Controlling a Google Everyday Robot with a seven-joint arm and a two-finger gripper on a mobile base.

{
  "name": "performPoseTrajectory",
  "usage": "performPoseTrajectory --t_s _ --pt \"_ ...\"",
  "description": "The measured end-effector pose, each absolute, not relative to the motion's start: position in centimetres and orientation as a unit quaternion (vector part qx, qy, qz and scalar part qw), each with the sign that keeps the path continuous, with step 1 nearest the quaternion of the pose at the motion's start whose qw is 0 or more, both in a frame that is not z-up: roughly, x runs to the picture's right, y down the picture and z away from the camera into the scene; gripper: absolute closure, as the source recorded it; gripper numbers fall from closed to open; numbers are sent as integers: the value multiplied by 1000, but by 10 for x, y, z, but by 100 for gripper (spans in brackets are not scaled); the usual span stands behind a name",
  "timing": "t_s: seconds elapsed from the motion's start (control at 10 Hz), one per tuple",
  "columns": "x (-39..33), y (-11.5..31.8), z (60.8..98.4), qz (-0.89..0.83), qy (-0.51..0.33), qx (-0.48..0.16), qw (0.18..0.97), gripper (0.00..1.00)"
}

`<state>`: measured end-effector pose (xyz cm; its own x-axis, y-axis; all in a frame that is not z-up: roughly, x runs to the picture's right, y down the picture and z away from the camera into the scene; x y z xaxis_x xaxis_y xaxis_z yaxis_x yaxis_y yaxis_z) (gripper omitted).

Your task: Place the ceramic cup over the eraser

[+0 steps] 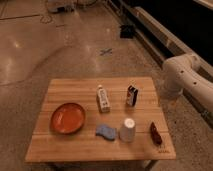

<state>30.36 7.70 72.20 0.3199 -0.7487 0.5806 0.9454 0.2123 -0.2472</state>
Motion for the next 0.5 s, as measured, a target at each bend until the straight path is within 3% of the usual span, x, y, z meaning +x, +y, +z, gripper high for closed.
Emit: performPoseTrajectory --t_s 0.3,0.5 --pt "274 95 719 -566 -211 -275 748 21" --pt "239 112 715 -585 -242 -257 730 20"
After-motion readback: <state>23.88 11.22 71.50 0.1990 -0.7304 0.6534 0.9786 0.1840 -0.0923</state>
